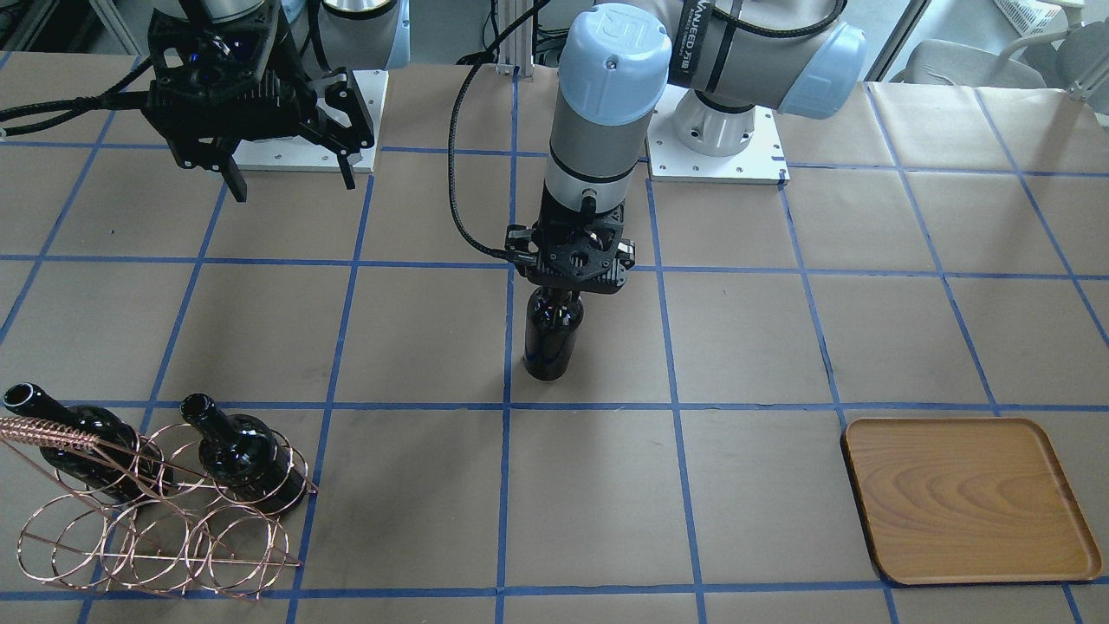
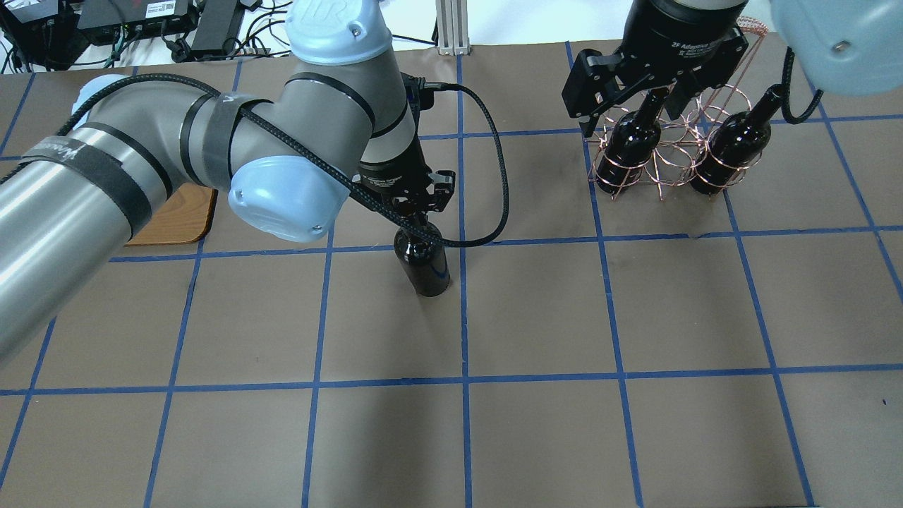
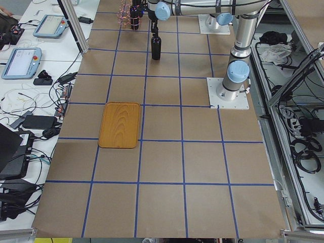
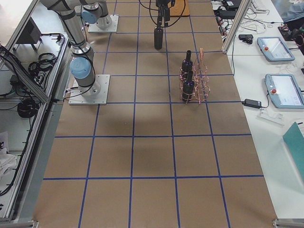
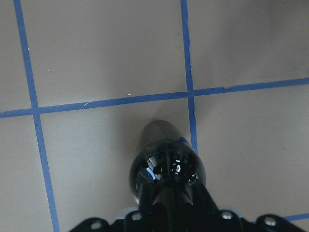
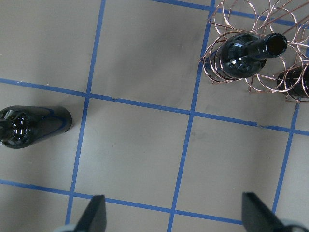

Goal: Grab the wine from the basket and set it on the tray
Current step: 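Close the left gripper on the bottle neck and lift it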

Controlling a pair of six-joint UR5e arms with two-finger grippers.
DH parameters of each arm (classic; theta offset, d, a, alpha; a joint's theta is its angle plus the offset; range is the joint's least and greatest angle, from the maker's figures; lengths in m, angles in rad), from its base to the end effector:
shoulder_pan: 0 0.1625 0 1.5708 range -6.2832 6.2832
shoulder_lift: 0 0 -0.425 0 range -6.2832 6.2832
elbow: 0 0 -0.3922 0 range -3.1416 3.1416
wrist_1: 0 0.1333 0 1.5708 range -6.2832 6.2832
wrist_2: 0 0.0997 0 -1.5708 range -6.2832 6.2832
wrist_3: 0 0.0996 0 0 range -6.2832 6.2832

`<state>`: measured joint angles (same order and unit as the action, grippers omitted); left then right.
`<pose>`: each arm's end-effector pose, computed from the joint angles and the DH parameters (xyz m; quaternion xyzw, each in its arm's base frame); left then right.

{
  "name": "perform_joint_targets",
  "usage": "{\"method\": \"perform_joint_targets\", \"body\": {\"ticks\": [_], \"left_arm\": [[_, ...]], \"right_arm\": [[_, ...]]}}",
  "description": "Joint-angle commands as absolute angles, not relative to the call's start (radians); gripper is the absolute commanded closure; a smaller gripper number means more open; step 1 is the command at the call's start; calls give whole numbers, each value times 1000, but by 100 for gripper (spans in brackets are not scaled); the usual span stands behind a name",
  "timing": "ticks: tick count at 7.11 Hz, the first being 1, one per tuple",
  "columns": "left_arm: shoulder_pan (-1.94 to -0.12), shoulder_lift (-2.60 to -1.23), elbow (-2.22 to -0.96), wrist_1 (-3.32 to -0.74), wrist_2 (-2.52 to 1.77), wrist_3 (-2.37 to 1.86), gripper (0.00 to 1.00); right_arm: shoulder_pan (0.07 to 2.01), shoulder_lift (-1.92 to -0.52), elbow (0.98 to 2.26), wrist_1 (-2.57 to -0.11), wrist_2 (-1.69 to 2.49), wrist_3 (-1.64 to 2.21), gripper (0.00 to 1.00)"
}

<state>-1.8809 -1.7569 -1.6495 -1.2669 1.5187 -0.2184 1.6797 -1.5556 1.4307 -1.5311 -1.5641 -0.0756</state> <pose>-0.3030 -0.4917 0.3820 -0.0463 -0.9984 0.0121 0.0302 0.1879 -0.4859 0.5456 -0.0922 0.9948 -0.0425 0.0041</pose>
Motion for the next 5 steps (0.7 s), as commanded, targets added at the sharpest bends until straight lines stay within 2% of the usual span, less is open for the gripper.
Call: {"method": "perform_joint_targets", "body": {"ticks": [1, 3, 5], "left_arm": [[-1859, -1750, -1585, -1322, 1555, -122, 100], [-1736, -1753, -1493, -1403, 1585, 18, 100], [-1553, -1758, -1464, -1419, 1583, 223, 100]], "right_arm": [[1680, -1555, 1431, -1531, -1566, -75, 0], [1681, -1557, 1430, -1529, -1565, -75, 0], [1684, -1559, 1431, -1531, -1562, -72, 0]]}}
